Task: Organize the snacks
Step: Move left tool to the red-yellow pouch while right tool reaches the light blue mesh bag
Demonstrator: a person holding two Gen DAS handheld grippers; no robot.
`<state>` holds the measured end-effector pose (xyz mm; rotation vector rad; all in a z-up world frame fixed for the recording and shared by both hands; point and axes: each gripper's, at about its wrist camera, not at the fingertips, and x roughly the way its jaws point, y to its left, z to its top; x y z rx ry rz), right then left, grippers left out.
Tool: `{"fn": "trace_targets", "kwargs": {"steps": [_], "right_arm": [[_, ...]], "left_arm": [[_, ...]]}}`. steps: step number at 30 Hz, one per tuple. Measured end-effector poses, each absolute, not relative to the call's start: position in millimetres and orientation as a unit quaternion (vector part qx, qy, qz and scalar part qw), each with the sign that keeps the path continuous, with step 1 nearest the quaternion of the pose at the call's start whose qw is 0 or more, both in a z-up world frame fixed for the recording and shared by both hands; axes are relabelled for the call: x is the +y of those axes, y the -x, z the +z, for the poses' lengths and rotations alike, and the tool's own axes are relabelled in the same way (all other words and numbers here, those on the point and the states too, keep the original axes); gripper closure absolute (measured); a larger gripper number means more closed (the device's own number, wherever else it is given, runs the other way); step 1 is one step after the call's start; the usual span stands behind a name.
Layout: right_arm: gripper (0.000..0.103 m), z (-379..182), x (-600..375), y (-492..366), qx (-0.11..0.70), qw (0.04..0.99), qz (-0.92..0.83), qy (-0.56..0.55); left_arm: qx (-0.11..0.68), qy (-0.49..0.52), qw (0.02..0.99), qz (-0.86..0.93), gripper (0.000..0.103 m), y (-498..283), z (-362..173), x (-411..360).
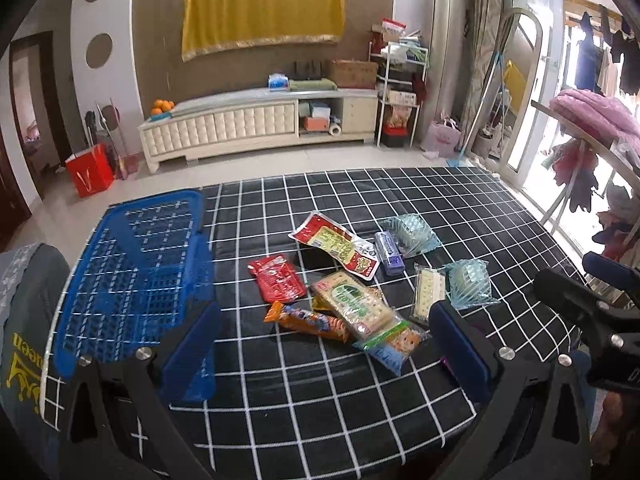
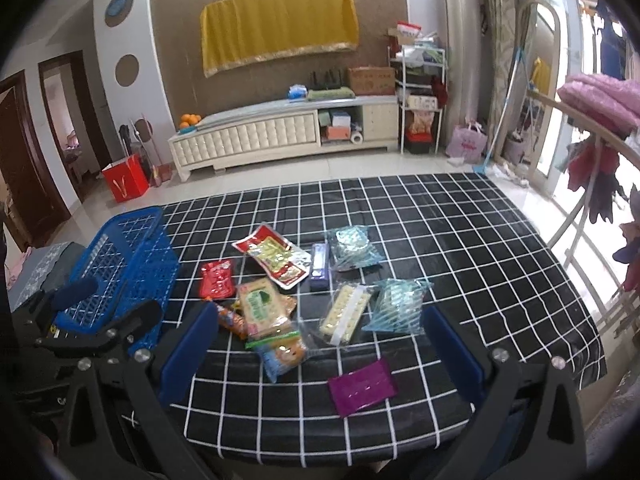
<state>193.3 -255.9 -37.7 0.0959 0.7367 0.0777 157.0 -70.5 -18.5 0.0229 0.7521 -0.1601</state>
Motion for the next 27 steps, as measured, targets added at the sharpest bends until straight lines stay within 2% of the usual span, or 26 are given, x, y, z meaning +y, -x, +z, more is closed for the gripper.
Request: {"fn": "trace_targets", "kwargs": {"steps": [20, 23, 27], "right_arm": [[0.001, -105.1, -281.3, -361.6, 0.470, 0.880, 0.069, -0.015], [0.002, -123.3, -285.0, -391.7, 0.486, 0.871, 0.068, -0.008], [0.009, -155.5, -288.1, -422.7, 0.515, 0.855, 0.066, 0.001]], "left_arm": [[0.462, 0.005, 0.886, -0.040, 0.001, -280.8, -62.8, -82.3], [0.475, 0.010, 0.879, -0.039, 0.001, -298.0, -72.7, -88.8], [0.499, 0.020, 0.866, -0.035, 0.003, -316.3, -89.0, -94.5]]}}
